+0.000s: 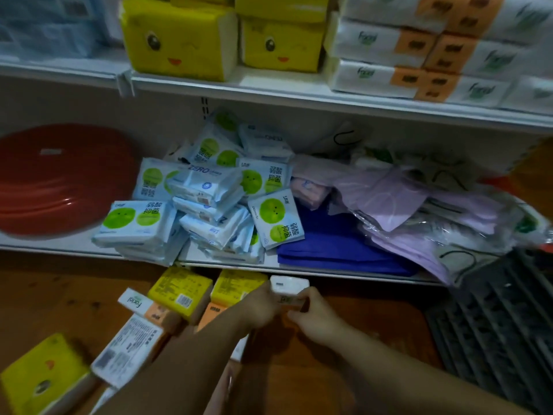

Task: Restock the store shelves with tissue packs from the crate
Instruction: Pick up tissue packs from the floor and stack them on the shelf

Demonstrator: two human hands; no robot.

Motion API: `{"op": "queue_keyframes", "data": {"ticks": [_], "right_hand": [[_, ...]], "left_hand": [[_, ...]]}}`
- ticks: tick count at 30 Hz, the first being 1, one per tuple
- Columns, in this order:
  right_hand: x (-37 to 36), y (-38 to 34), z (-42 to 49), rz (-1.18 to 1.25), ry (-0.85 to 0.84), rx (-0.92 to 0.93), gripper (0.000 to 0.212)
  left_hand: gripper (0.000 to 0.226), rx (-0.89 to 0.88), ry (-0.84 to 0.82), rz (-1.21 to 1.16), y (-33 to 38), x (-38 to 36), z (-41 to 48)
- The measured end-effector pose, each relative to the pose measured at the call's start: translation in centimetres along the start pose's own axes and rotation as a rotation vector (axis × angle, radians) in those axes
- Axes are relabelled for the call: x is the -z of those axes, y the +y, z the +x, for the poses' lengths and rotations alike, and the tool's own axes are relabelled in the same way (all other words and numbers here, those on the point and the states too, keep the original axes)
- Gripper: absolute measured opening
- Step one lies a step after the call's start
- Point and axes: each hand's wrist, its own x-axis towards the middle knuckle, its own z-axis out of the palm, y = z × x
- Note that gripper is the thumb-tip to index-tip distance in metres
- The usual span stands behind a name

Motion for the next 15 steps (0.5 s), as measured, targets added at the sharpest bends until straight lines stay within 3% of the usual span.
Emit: {"op": "queue_keyframes", "data": {"ticks": [3, 7, 8, 11, 13, 15], "right_hand": [[-0.7, 1.0, -0.1, 0.088, 0.02, -0.01, 0.04], [-0.5, 1.6, -1.6, 0.069, 0.116, 0.1, 0.039], [-0.3, 1.4, -2.0, 0.068, 0.127, 0.131, 0.039], [0.6, -0.2, -3.4, 0.074, 0.152, 0.194, 0.043], [1.8, -1.7, -3.9, 0.045, 0.169, 0.224, 0.048], [3.5, -3.6, -5.0, -0.003, 0.181, 0.255, 0.051]], "left_hand": [[0.035, 0.018, 0.043, -0.054, -0.5, -0.3, 0.6], [0.086, 0.035, 0.065, 0.173, -2.5, -0.1, 1.5], [0.085, 0.02, 0.055, 0.247, -2.9, 0.0, 1.6], [0.041, -0.09, 0.076, 0.35, -1.6, 1.1, -0.6], [0.02, -0.159, 0.106, 0.32, 0.0, 2.2, -2.1], [0.014, -0.204, 0.129, 0.199, 2.3, 3.7, -3.8]]}}
